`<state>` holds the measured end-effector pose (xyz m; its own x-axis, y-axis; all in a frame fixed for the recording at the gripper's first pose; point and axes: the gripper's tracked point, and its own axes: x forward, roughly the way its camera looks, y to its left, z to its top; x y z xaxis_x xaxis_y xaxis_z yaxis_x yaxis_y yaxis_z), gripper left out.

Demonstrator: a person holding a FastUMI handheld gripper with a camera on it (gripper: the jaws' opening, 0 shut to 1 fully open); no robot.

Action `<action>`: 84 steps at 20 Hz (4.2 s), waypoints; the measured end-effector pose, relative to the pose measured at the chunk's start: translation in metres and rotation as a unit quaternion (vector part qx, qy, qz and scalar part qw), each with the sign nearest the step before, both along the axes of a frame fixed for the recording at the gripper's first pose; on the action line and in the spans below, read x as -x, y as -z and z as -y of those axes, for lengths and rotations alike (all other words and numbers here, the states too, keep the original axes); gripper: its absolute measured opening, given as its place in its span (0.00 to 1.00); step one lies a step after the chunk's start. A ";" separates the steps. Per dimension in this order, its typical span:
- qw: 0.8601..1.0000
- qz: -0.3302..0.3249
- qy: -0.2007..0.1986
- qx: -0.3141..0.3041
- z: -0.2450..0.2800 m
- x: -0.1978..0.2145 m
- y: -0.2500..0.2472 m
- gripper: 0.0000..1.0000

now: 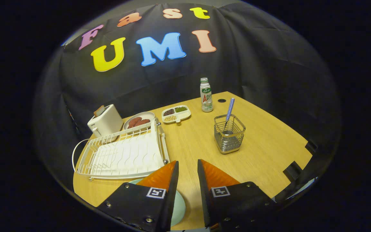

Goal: Take the plate from the dish rack, then take the spoon from the basket and place it into the plate.

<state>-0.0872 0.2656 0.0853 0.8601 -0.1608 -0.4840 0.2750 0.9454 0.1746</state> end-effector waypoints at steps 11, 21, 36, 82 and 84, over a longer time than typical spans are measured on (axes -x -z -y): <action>0.990 0.009 0.135 0.027 0.124 -0.106 -0.017 0.37; 0.985 -0.033 0.170 0.002 0.182 -0.171 0.030 0.37; 0.986 -0.053 0.157 -0.011 0.174 -0.192 0.040 0.03; 0.973 -0.017 -0.196 0.120 -0.161 0.038 -0.002 0.03; 0.973 -0.023 -0.200 0.113 -0.162 0.040 0.005 0.03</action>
<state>-0.1276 0.4275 0.0806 0.8537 0.0763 -0.5151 -0.1211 0.9912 -0.0539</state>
